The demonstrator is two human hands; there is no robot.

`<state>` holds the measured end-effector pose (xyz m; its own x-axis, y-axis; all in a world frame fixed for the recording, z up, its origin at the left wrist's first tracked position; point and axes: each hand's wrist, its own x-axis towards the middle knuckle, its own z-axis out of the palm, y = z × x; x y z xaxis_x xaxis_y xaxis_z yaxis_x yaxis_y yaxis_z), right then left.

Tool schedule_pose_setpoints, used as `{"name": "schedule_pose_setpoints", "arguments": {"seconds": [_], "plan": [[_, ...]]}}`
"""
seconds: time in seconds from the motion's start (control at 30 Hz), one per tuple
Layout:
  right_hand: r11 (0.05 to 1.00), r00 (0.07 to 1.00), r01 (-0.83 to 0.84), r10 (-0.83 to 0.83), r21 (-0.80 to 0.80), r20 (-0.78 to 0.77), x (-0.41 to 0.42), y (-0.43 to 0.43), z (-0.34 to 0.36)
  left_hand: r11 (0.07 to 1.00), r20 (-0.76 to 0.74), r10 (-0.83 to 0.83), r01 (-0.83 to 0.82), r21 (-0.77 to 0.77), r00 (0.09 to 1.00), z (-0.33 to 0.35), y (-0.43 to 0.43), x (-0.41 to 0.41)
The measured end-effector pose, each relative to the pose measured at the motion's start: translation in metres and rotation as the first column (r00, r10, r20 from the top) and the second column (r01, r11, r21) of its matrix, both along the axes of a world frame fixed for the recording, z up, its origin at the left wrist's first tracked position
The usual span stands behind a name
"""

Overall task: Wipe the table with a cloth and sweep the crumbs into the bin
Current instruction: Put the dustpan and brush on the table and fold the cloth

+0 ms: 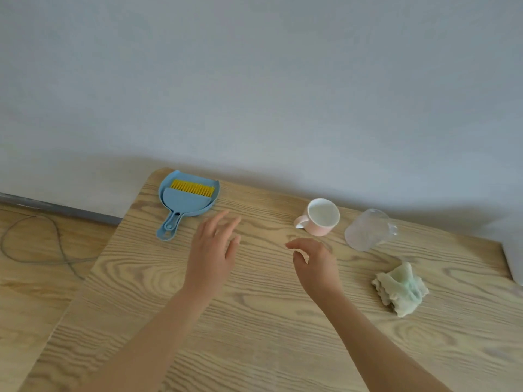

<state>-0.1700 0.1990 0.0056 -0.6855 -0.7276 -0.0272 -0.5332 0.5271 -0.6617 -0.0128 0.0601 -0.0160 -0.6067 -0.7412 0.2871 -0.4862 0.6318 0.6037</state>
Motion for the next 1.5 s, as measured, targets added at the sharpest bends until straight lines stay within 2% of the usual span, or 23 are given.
{"name": "schedule_pose_setpoints", "arguments": {"seconds": [0.07,0.13,0.23,0.33,0.4,0.5,0.67,0.8,0.93,1.0,1.1,1.13,1.27,1.4,1.5], "plan": [[0.990,0.982,0.139,-0.138,0.000,-0.130,-0.022,0.035,-0.001,0.992,0.058,-0.120,0.122,-0.030,0.991,-0.003,0.027,-0.012],[0.949,0.922,0.315,-0.300,0.022,-0.243,-0.048,0.075,-0.003,0.979,0.093,-0.196,0.200,-0.028,0.976,-0.006,0.054,-0.026],[0.851,0.866,0.480,-0.420,0.212,-0.271,-0.084,0.125,-0.011,0.964,0.133,-0.262,0.266,-0.012,0.956,-0.009,0.086,-0.043],[0.802,0.918,0.397,-0.353,0.446,-0.182,-0.101,0.160,-0.023,0.953,0.171,-0.301,0.300,0.030,0.938,-0.008,0.109,-0.056],[0.809,0.951,0.307,-0.285,0.501,-0.123,-0.100,0.174,-0.027,0.950,0.183,-0.313,0.311,0.041,0.932,-0.007,0.121,-0.063],[0.853,0.962,0.270,-0.255,0.447,-0.095,-0.093,0.183,-0.021,0.947,0.191,-0.320,0.306,0.100,0.928,-0.002,0.137,-0.069],[0.942,0.974,0.074,-0.139,0.328,0.177,-0.070,0.179,0.001,0.885,0.239,-0.416,0.330,0.329,0.878,0.002,0.161,-0.076],[0.977,0.920,-0.091,0.008,0.193,0.391,-0.054,0.174,0.016,0.815,0.225,-0.466,0.316,0.486,0.856,0.015,0.178,-0.084],[0.992,0.884,-0.054,-0.005,0.115,0.468,-0.053,0.172,0.027,0.726,0.193,-0.421,0.202,0.657,0.886,0.023,0.181,-0.089],[0.997,0.856,0.010,-0.048,0.077,0.515,-0.056,0.173,0.029,0.607,0.091,-0.390,0.181,0.774,0.916,0.028,0.182,-0.090],[0.996,0.782,0.087,-0.088,0.032,0.617,-0.061,0.175,0.026,0.313,-0.049,-0.387,0.181,0.932,0.921,0.040,0.186,-0.093],[0.994,0.757,0.108,-0.095,0.019,0.646,-0.062,0.176,0.024,0.285,-0.055,-0.396,0.179,0.942,0.917,0.041,0.188,-0.094],[0.973,0.678,0.227,-0.195,0.050,0.709,-0.070,0.179,0.021,0.362,-0.029,-0.324,0.152,0.920,0.946,0.038,0.191,-0.097],[0.949,0.599,0.302,-0.262,0.089,0.757,-0.084,0.190,0.020,0.302,-0.061,-0.233,0.132,0.944,0.971,0.040,0.191,-0.105],[0.934,0.629,0.347,-0.299,0.086,0.717,-0.092,0.199,0.019,0.354,-0.014,-0.195,0.084,0.931,0.981,0.036,0.186,-0.110]]}}
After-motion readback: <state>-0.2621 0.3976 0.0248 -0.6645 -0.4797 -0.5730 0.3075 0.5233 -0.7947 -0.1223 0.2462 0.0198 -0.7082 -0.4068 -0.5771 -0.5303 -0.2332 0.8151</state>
